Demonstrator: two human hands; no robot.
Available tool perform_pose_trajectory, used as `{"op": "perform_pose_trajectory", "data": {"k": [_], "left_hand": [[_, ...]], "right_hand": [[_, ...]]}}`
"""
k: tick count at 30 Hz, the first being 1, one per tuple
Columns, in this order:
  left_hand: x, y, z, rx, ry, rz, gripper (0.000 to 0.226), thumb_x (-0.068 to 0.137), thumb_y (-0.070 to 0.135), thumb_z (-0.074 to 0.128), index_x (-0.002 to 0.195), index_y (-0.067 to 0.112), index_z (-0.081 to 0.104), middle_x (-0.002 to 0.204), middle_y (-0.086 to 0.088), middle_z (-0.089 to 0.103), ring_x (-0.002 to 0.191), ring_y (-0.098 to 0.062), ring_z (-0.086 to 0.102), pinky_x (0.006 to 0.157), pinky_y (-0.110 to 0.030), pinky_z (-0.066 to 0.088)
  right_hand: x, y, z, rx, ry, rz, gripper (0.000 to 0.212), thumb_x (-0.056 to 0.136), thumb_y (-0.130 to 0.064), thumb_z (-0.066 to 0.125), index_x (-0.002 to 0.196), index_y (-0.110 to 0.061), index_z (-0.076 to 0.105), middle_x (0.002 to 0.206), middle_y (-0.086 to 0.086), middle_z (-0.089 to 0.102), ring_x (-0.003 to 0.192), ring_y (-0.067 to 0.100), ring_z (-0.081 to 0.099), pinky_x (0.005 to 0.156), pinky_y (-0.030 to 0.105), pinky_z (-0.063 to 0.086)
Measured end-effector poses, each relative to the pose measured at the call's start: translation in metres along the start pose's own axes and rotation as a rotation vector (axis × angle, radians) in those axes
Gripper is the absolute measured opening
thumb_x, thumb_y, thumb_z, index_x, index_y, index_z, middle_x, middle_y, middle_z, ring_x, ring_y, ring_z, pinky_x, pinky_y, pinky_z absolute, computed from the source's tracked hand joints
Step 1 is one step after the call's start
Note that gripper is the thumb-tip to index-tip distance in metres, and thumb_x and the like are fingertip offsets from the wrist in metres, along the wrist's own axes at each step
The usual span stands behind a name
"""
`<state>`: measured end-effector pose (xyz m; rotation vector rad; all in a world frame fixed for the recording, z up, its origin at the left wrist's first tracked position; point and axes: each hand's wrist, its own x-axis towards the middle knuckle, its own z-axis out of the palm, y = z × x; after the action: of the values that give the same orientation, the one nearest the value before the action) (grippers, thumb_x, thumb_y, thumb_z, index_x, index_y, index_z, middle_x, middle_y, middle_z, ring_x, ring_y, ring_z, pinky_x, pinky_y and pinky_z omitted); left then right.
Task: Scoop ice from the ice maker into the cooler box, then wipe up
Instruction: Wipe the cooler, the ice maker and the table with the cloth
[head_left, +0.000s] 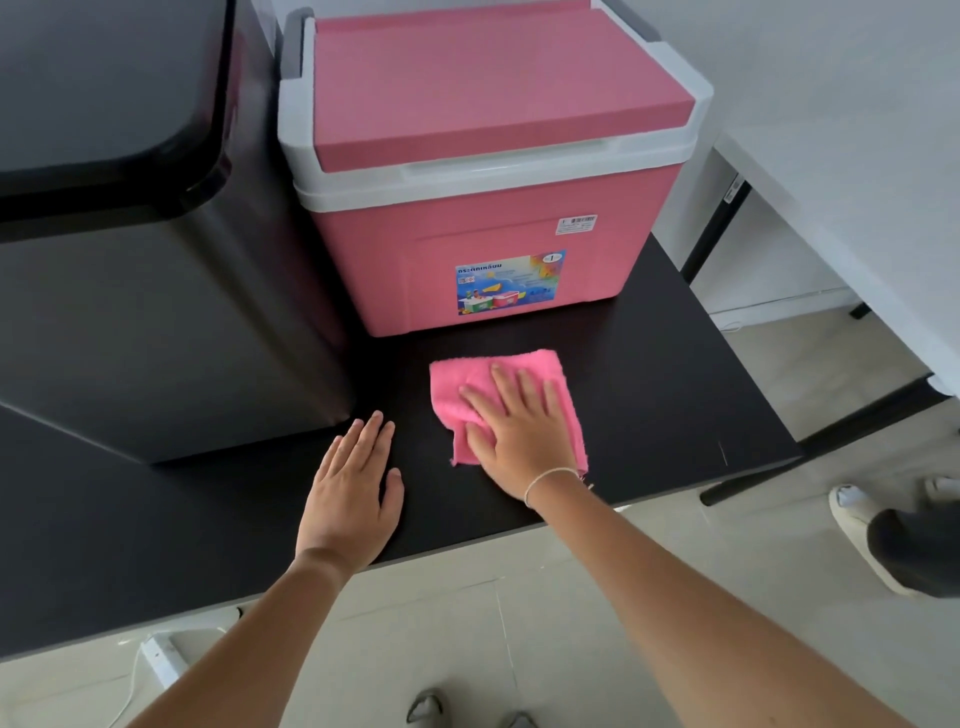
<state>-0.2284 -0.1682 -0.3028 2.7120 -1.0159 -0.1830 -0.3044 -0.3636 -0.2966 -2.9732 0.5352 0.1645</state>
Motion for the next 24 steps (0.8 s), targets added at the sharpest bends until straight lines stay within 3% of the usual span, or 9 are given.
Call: {"op": "perform_pose_trajectory", "data": {"k": [2,5,7,10,13,16,19,24], "left_hand": [[-0.001,0.000,-0.001,-0.004,-0.011,0.002,0.077,0.082,0.049,0.004,0.148,0.017,0.023,0.157,0.003,0.015,0.146,-0.012,0.008,0.115,-0.023,-0.002],[-0.001,0.001,-0.002,-0.012,-0.014,0.002,0.078,0.081,0.048,0.003,0.148,0.015,0.025,0.157,0.001,0.017,0.146,-0.014,0.010,0.116,-0.025,0.000],[-0.001,0.004,-0.003,-0.010,-0.023,0.003,0.079,0.080,0.048,0.003,0.147,0.013,0.027,0.157,-0.001,0.019,0.146,-0.017,0.012,0.116,-0.027,0.001],[0.002,0.006,-0.006,0.009,-0.034,0.003,0.076,0.082,0.045,0.005,0.144,0.012,0.034,0.155,-0.006,0.025,0.145,-0.022,0.018,0.116,-0.029,0.004],[0.015,0.020,-0.013,0.004,-0.013,0.019,0.061,0.090,0.036,0.019,0.144,0.012,0.035,0.155,-0.007,0.026,0.144,-0.024,0.020,0.115,-0.030,0.004],[0.028,0.039,-0.015,-0.051,-0.033,0.044,0.053,0.098,0.029,0.031,0.148,0.015,0.024,0.158,-0.004,0.014,0.147,-0.020,0.010,0.116,-0.029,0.000],[0.037,0.052,-0.011,-0.051,-0.054,0.078,0.058,0.094,0.035,0.021,0.149,0.016,0.021,0.159,-0.003,0.012,0.147,-0.019,0.008,0.115,-0.027,-0.002],[0.046,0.066,0.001,0.001,-0.077,0.036,0.067,0.087,0.041,0.010,0.150,0.018,0.016,0.159,-0.001,0.008,0.147,-0.018,0.005,0.113,-0.025,-0.006]], "right_hand": [[-0.016,0.005,0.002,-0.013,0.002,-0.033,0.057,0.091,-0.052,0.011,0.146,-0.041,0.022,0.159,-0.001,0.013,0.146,0.031,0.011,0.115,0.047,-0.002],[-0.038,0.022,0.006,-0.057,0.002,0.029,0.050,0.091,-0.051,0.025,0.136,-0.040,0.045,0.148,-0.001,0.042,0.135,0.032,0.041,0.111,0.051,0.024],[-0.049,0.039,0.005,-0.073,-0.003,0.105,0.049,0.089,-0.051,0.029,0.132,-0.040,0.049,0.143,-0.001,0.049,0.129,0.031,0.049,0.111,0.047,0.029],[-0.062,0.067,-0.004,-0.068,-0.044,0.219,0.063,0.086,-0.056,0.008,0.144,-0.042,0.028,0.156,-0.002,0.024,0.143,0.028,0.026,0.119,0.041,0.006],[-0.070,0.098,-0.007,-0.072,-0.058,0.352,0.076,0.075,-0.056,-0.014,0.148,-0.043,0.003,0.160,-0.006,0.000,0.148,0.022,0.004,0.119,0.041,0.001],[-0.064,0.118,-0.010,-0.037,-0.040,0.460,0.063,0.087,-0.056,-0.004,0.148,-0.042,-0.001,0.160,-0.004,0.000,0.148,0.022,0.003,0.120,0.043,0.003],[-0.042,0.136,-0.016,-0.004,-0.024,0.513,0.053,0.098,-0.048,0.014,0.149,-0.039,0.001,0.160,0.001,0.002,0.147,0.027,0.006,0.119,0.046,0.006],[0.011,0.157,-0.032,0.042,-0.030,0.473,0.052,0.100,-0.046,0.016,0.150,-0.037,0.006,0.160,0.004,0.001,0.147,0.031,0.004,0.119,0.048,0.004]]}}
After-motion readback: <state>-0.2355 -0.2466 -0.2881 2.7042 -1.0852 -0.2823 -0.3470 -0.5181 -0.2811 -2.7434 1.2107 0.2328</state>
